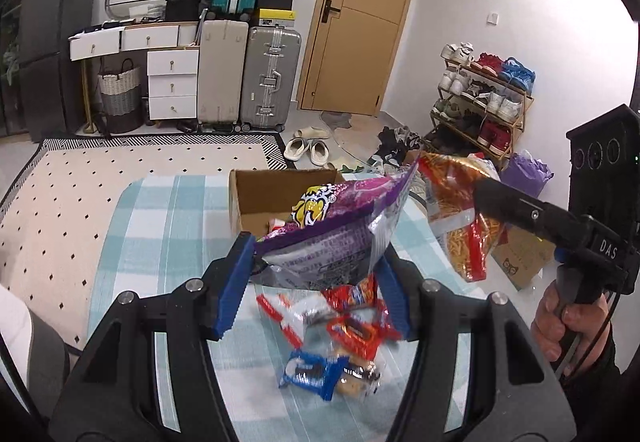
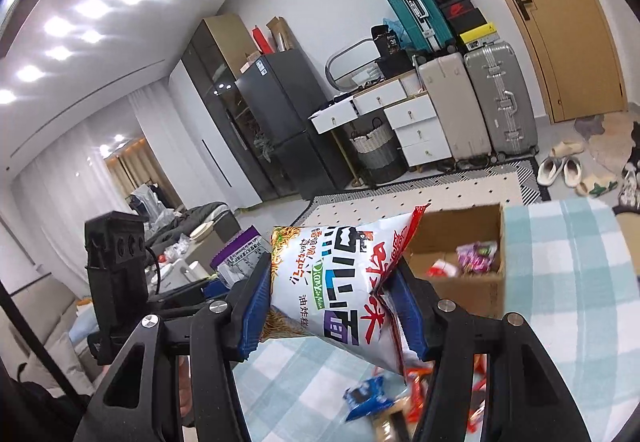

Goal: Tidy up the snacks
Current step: 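Carry both bags over the SF box and lower them inside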

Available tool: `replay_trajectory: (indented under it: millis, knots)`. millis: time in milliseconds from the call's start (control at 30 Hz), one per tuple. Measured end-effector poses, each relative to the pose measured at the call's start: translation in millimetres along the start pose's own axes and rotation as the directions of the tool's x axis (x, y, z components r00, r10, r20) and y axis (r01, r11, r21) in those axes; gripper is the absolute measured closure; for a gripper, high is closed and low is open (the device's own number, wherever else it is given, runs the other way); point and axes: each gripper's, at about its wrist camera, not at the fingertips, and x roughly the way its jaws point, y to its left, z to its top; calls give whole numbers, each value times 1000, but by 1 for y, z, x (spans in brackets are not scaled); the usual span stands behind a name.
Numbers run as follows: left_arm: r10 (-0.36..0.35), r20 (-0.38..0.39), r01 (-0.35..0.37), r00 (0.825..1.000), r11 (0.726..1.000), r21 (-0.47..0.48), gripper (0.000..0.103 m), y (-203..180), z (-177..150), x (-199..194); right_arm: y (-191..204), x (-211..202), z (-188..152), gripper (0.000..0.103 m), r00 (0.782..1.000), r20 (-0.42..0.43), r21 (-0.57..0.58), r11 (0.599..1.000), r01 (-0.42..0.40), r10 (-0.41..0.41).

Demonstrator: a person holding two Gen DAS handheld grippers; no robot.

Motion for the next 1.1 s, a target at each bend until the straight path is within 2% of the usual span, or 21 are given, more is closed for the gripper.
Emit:
replay_trajectory:
  millis: [100, 333, 500, 667, 800, 933, 1100]
  knots:
    - [30, -5, -30, 1000, 1000, 10, 46, -2, 27, 23, -11, 13, 21, 46, 1000, -16, 9, 1000, 10, -10]
    - [39, -53, -39, 998, 999, 9, 46, -2, 88, 80, -55, 54, 71, 46, 998, -49, 61, 997, 43, -40]
    - [58, -119, -58, 991, 998, -2, 46, 12, 111, 138, -84, 96, 89, 46, 988, -110, 38, 993, 110, -105]
    - [85, -192, -83, 978, 996, 15, 46, 30, 110, 201, -113, 144, 88, 46, 970, -193, 13, 988, 156, -150]
    - [85, -253, -87, 964, 996, 2, 46, 48, 97, 244, -134, 173, 75, 46, 955, -239, 9, 983, 181, -174]
    - [81, -309, -90, 948, 996, -15, 46, 64, 74, 272, -151, 195, 60, 46, 942, -278, 11, 980, 200, -189]
    - [88, -354, -102, 931, 995, -22, 46, 74, 62, 303, -167, 213, 49, 45, 931, -303, 11, 977, 215, -202]
